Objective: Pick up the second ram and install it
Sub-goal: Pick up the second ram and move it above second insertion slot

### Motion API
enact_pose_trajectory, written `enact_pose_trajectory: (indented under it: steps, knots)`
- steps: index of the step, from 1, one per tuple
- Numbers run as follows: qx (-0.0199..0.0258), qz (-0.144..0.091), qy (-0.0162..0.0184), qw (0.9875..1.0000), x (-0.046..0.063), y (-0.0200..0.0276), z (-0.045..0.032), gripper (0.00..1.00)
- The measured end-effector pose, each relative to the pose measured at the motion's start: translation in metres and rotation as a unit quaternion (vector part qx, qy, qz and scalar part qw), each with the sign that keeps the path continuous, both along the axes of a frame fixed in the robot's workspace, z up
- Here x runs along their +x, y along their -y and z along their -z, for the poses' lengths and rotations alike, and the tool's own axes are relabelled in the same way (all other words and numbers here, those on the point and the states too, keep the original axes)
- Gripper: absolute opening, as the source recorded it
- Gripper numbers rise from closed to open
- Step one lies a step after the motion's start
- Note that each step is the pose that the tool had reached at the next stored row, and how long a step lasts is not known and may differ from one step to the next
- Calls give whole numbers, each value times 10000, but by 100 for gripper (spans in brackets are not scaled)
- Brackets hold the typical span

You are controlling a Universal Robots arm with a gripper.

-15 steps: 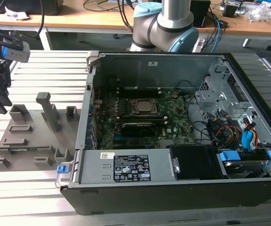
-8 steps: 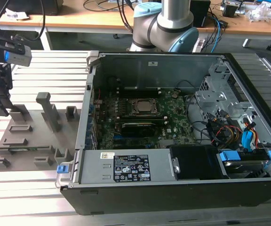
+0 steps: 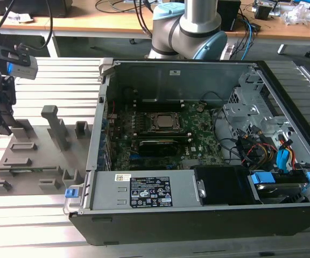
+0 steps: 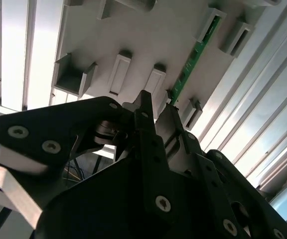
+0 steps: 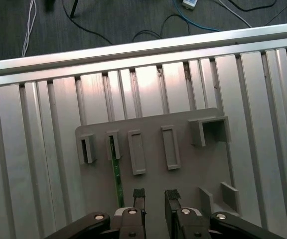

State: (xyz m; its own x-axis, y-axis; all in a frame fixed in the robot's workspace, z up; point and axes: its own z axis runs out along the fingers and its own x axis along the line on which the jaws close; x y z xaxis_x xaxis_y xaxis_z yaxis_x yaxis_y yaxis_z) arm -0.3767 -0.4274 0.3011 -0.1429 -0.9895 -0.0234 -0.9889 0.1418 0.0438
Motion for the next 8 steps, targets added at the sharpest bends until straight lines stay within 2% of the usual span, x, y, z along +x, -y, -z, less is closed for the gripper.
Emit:
enact_pose_trajectory:
  steps: [8]
  knots:
    - [0,0,0,10000,0,0,96,30]
